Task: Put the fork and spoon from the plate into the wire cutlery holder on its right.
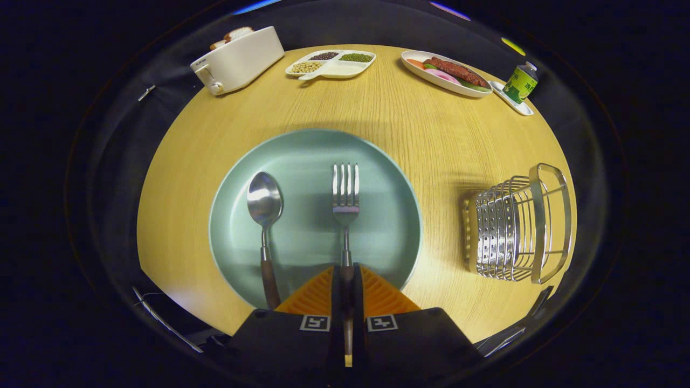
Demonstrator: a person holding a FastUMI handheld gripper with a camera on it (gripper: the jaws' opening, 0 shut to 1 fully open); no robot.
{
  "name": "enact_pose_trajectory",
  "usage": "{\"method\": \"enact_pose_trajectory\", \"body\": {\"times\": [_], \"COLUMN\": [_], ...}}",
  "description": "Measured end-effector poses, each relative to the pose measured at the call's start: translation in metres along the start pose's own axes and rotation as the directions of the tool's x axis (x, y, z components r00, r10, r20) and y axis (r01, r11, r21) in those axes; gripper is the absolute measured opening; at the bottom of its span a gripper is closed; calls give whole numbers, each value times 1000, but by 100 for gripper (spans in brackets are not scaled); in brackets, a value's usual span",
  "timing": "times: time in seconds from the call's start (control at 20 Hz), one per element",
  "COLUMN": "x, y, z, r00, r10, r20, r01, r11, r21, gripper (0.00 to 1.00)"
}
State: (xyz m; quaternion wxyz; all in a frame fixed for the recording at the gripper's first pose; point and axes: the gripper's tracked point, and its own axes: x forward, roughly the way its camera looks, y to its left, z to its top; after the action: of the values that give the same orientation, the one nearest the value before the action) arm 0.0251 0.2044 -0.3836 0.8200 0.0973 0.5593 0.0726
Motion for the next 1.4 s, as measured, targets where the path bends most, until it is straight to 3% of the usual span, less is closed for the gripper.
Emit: {"method": "enact_pose_trajectory", "body": {"times": [0.25, 0.5, 0.75, 0.85, 1.0, 1.2, 1.3, 1.4], "x": [-46, -122, -165, -169, -161, -140, -136, -130], "y": [-7, -48, -139, -165, -190, -194, -196, -193], "z": [9, 19, 15, 5, -9, -10, -15, -11], "r00": [995, 985, 986, 963, 902, 821, 763, 735], "r10": [93, 173, 50, -13, -104, -170, -204, -239], "r20": [44, 27, -160, -271, -420, -546, -613, -635], "r01": [-90, -166, -106, -101, -85, -71, -82, -67], "r11": [994, 971, 926, 910, 909, 917, 911, 906], "r21": [-56, -173, -363, -402, -409, -393, -404, -418], "gripper": [10, 10, 10, 10, 10, 10, 10, 10]}}
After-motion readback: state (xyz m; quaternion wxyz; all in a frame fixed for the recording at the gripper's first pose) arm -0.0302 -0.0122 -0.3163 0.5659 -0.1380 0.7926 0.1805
